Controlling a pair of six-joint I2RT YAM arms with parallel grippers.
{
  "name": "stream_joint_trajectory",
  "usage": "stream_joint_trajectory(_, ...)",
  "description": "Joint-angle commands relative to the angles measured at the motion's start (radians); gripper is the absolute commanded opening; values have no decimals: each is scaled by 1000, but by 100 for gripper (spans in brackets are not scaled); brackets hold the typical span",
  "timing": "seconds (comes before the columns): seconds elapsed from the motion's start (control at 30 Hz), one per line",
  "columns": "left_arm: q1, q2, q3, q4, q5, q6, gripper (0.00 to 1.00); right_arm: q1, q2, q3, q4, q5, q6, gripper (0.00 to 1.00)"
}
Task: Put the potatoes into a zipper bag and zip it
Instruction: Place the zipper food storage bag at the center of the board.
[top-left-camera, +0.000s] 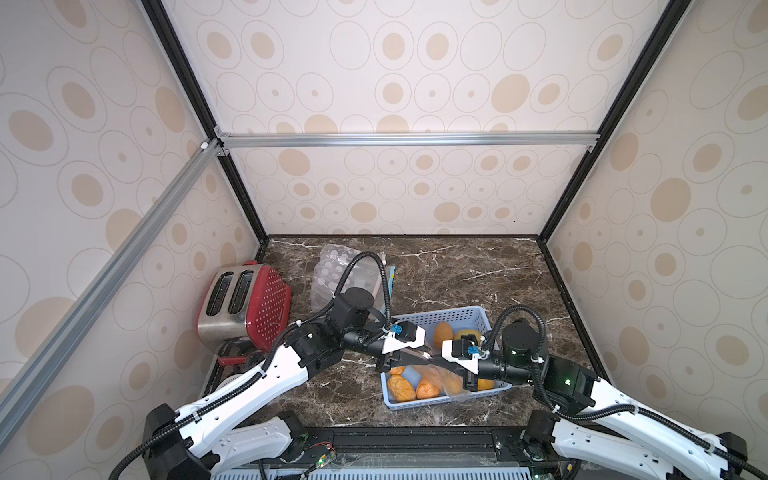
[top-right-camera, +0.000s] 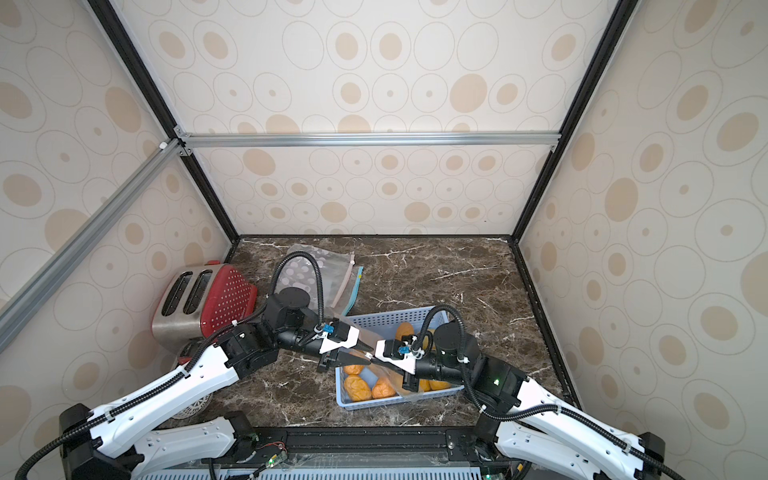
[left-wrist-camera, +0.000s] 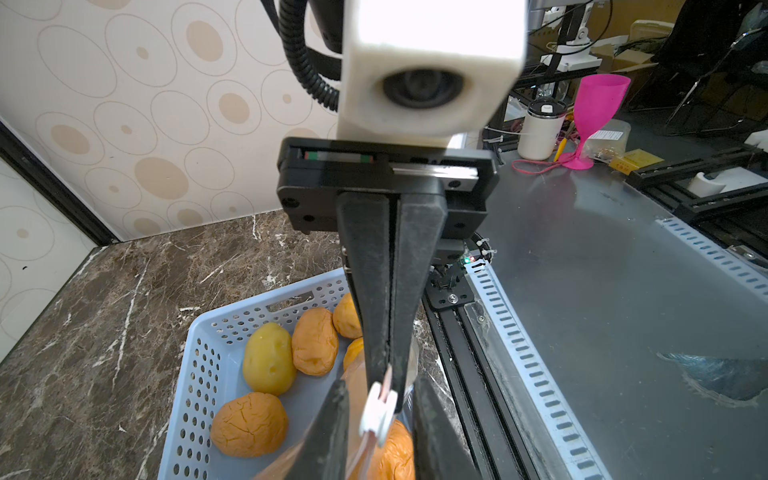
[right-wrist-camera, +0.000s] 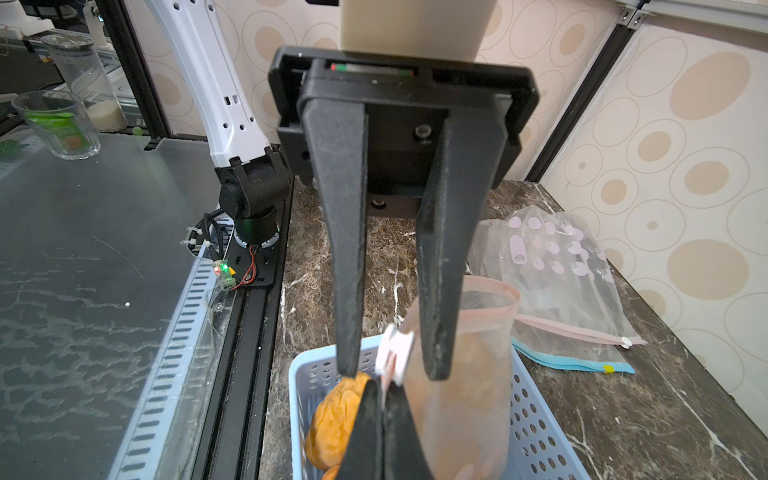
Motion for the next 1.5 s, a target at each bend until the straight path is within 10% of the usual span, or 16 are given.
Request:
stream_joint_trajectory(0.0,-13,-1,-6,-10,3,28,22,-4,-13,-12,45,-8,12,0)
stream_joint_trajectory(0.53,-17,-34,-7,-20,-118,19,2,-3,-84,-4,77,64,107,0)
stream_joint_trajectory(1.47,-18,-167,-38,-117,-355,-32,4,-4,-324,-46,37,374,158,0)
